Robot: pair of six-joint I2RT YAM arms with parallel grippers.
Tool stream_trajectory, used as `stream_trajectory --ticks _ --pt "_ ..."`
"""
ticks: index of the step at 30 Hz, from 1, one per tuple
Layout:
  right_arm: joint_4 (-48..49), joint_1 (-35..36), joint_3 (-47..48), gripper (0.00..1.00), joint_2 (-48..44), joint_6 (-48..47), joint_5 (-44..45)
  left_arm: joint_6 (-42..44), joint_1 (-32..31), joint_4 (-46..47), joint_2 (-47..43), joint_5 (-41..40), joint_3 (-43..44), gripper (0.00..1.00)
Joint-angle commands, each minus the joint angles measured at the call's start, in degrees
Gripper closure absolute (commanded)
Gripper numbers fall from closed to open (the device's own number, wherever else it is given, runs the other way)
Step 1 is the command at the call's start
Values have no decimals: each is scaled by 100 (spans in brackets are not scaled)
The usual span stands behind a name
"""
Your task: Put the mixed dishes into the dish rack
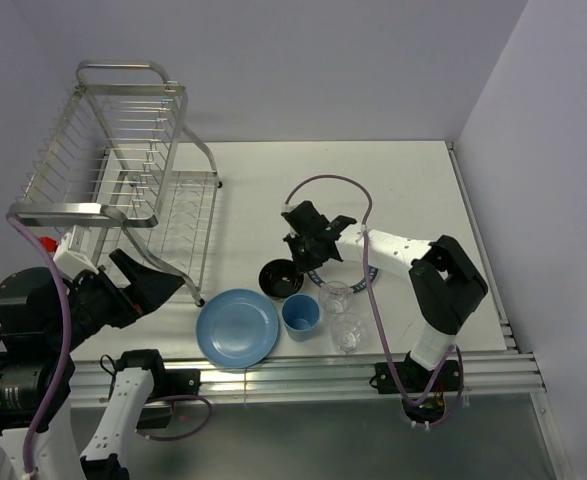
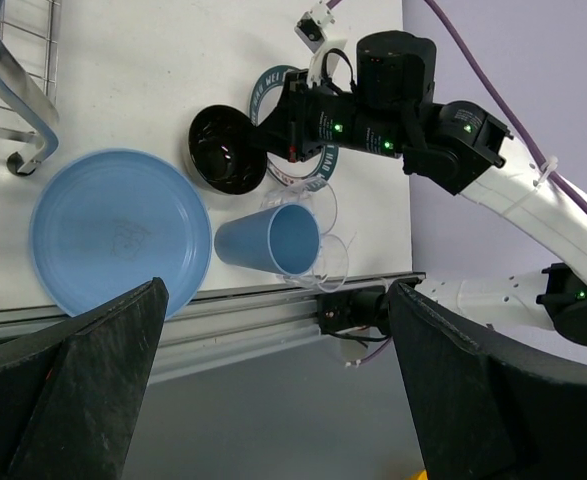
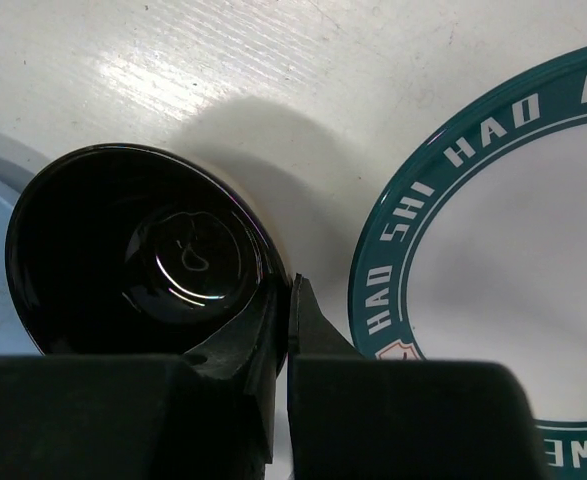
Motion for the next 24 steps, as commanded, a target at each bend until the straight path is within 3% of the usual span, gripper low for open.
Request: stream_trajectory --ticks 1,9,17,24 --pt "44 123 217 100 66 -1 395 264 18 -110 144 256 91 1" --pt "-238 289 991 100 163 -79 1036 405 -8 -110 276 265 117 1" --pt "-63 474 2019 100 514 -176 2380 431 -8 -93 425 361 267 1" --pt "123 615 3020 100 954 -475 2488 308 -8 -84 329 344 65 1"
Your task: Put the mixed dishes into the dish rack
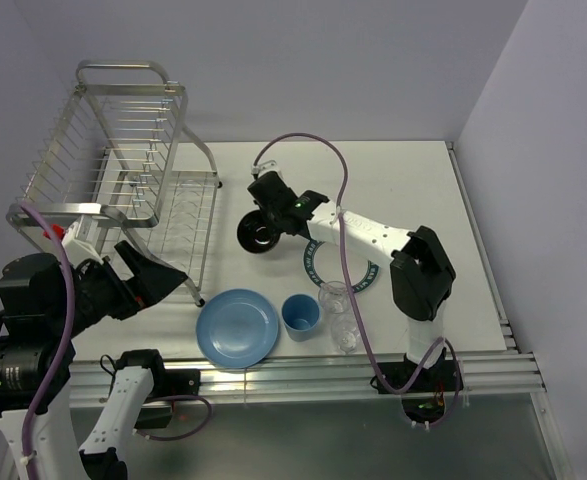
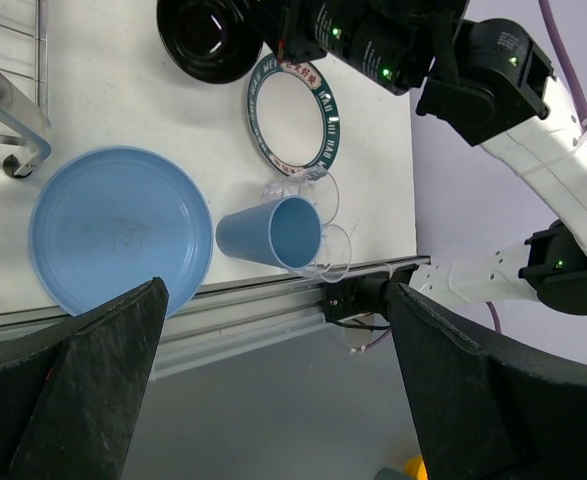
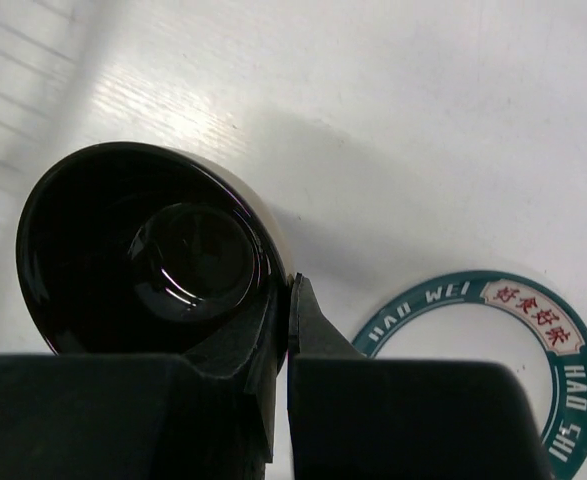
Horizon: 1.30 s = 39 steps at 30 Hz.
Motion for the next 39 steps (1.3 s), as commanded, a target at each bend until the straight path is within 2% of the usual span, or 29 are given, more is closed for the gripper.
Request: stream_trajectory --ticks 1,11,14,17,23,28,31,36,39 --pt "387 143 665 100 -10 -95 262 -22 -6 -86 -19 88 -57 1" --pt "97 301 649 100 -449 98 -309 -83 -6 -95 34 -369 83 1" --pt "80 319 420 100 -651 195 -379 -250 -6 281 -132 279 -206 1" --pt "71 310 192 100 -871 204 -362 -636 -15 1125 -554 913 -549 1" --pt "0 310 156 100 -1038 143 -239 -918 -15 1056 -616 589 -286 1" --pt "-271 327 411 100 -1109 160 -318 -690 -24 1180 -248 1090 -515 1" --pt "-578 327 639 100 -1153 177 -397 -541 -15 688 -1 467 -234 1" --pt "-1299 380 1332 100 -1267 256 -915 -462 11 355 7 -445 178 8" --pt "-1932 512 2009 100 -1214 318 -1231 -225 107 126 16 -658 241 15"
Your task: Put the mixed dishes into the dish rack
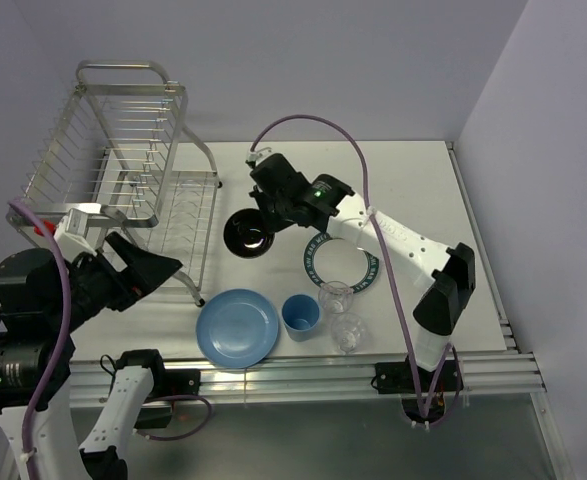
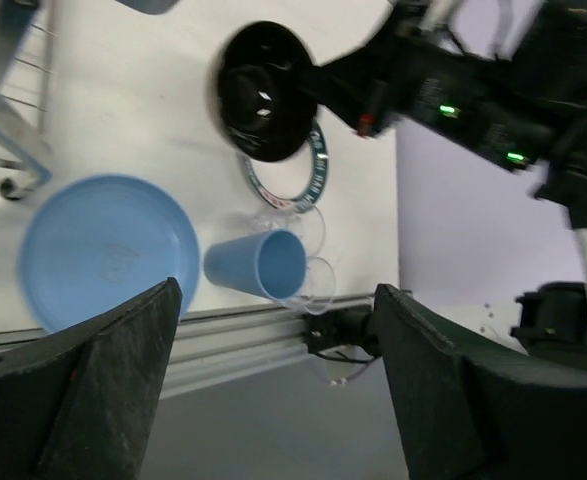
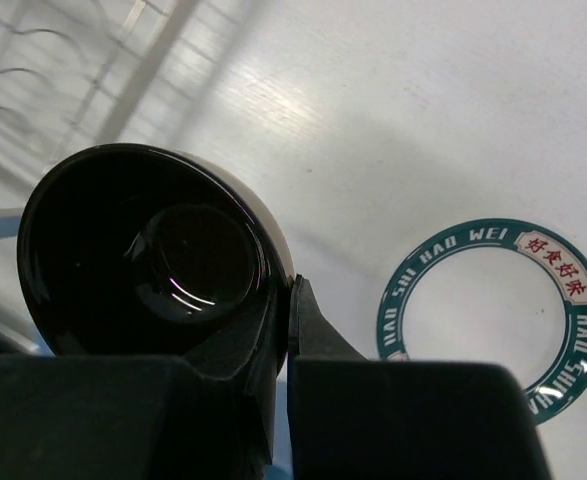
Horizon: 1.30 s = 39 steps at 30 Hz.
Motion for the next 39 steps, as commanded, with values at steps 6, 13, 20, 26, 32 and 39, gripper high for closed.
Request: stream_trajectory --ticks 6,13,20,26,32,39 --pt "-1308 535 2268 100 -317 330 -669 847 477 -486 41 -598 408 20" --pt "-1713 869 3288 100 -89 567 -1056 891 583 -390 85 -493 320 22" --pt "-1643 1221 3210 100 61 550 -942 927 618 -337 216 -388 513 22" --pt "-1599 1484 3245 100 201 550 -898 865 627 -258 260 -221 400 22" --pt "-1511 1608 3368 100 377 550 -960 944 627 -328 313 -133 162 27" --pt "-1353 1643 3526 100 570 479 -960 979 618 -398 384 -106 57 33"
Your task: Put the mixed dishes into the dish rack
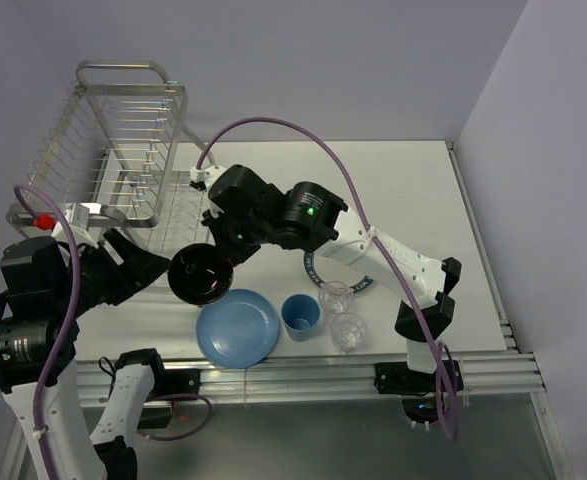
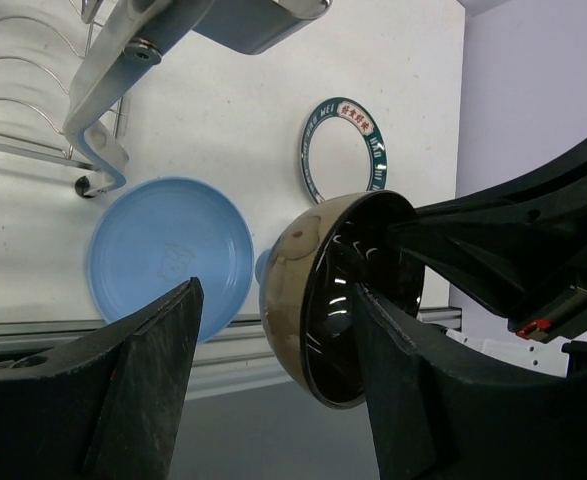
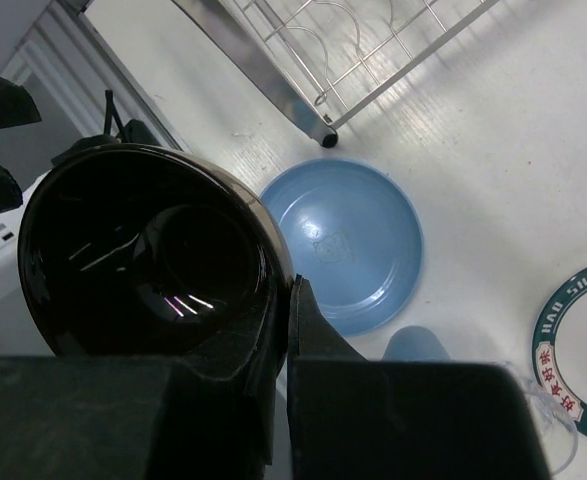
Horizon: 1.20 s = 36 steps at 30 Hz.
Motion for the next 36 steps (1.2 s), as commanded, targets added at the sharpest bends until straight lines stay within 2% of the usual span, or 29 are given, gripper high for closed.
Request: stream_trajectory --ticks 1,6,9,11,16,18,21,23,28,29,30,32,33,34,36 --pt "590 24 555 100 19 20 -9 149 34 6 99 99 -53 34" --pt "748 24 538 100 81 -59 44 175 34 15 108 152 -308 34" --pt "704 32 495 100 117 -111 79 140 25 6 240 143 25 34" --pt "757 24 320 100 29 -138 167 123 34 32 476 143 639 33" --pt "1073 -11 -392 100 -367 -208 272 -517 25 864 1179 880 2316 32" --pt "1038 -47 -445 100 -419 -226 351 -773 34 1200 1356 1205 2582 33" --pt "1021 -125 -559 100 -498 -209 579 -1414 34 1982 1523 1803 2610 35" --pt "1003 -292 -639 100 -560 -95 641 -1547 26 2324 1672 2049 2540 35" --pt "1047 -845 -1078 100 -937 108 730 -1670 -36 2502 2269 2331 2732 38" --pt "1064 -951 -1166 100 -999 134 730 -1688 -106 2519 2357 2192 2803 38" --pt "1056 -1222 -1323 100 -1121 143 712 -1784 -228 2685 2445 2095 2856 38" --pt "1065 -1530 -1517 100 -1254 205 651 -1785 -860 2704 2753 1692 3101 39" --pt "1082 -1689 -1718 100 -1394 214 624 -1802 -1271 2713 2858 1142 3154 39" --pt "1082 -1995 -1807 100 -1447 205 555 -1811 -2015 2730 3059 832 3225 39" --pt "1073 -2243 -1974 100 -1605 126 545 -1872 -2626 2827 3167 86 3103 37"
